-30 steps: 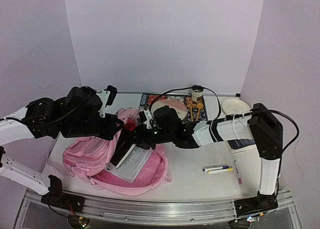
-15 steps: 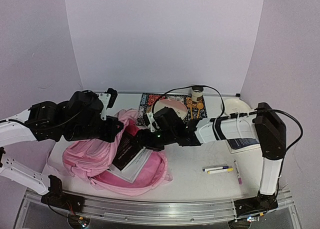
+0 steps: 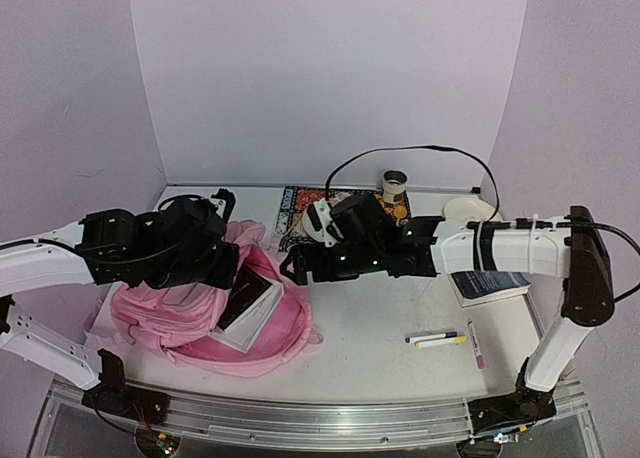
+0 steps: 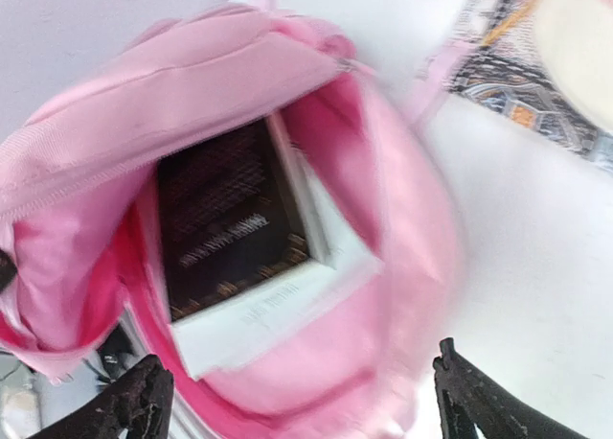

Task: Pack the student bag
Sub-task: Place the largest pocket of the bag in the student bag.

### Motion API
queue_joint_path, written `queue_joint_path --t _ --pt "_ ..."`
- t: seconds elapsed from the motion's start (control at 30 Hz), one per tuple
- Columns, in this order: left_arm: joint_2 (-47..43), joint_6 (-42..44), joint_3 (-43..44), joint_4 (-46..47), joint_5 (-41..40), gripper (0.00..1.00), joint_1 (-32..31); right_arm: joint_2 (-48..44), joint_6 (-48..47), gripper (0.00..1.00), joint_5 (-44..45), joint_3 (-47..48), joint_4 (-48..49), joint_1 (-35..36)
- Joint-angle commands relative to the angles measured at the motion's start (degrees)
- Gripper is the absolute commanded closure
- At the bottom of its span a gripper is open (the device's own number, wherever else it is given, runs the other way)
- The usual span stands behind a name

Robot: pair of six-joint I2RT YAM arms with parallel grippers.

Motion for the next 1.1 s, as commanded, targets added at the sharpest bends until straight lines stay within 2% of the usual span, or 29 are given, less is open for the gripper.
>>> queue_joint_path --t 0.0,0.2,0.43,0.57,0.67,0.77,0.93,1.07 --pt "1.0 -0.8 -1.6 -0.9 -5.7 1.0 1.0 -5.9 -5.3 0.02 9.3 -4.4 -10.2 -4.3" --pt "3.6 -1.7 -3.6 -0.7 -6.4 0.92 1.1 -11.9 -7.4 0.02 13.5 -11.7 -15.2 -13.0" --pt "4.0 -3.2 -4.5 0.1 -7.0 0.74 1.1 -13.3 -10.5 0.02 24.5 -15.3 -21.3 -21.0" --pt "2.8 -4.0 -5.2 0.7 -7.2 0.61 1.1 -10.9 -11.8 0.02 34.3 -13.4 -27.8 -22.7" --pt "1.5 -3.9 -5.7 1.5 -7.5 0.43 1.1 -7.9 -12.5 0.02 39.6 -11.9 -31.9 -23.3" --pt "0.4 -2.9 -6.6 2.9 -7.6 0.32 1.4 -4.8 -13.5 0.03 42.0 -11.1 -34.0 -23.8" --pt "-0.3 -1.8 -7.8 5.6 -6.0 0.22 2.5 2.0 -14.5 0.09 44.9 -10.0 -36.9 -24.6" --pt "-0.5 -1.0 -8.8 7.9 -3.8 0.18 4.0 6.7 -15.0 0.19 47.3 -8.9 -38.5 -25.2"
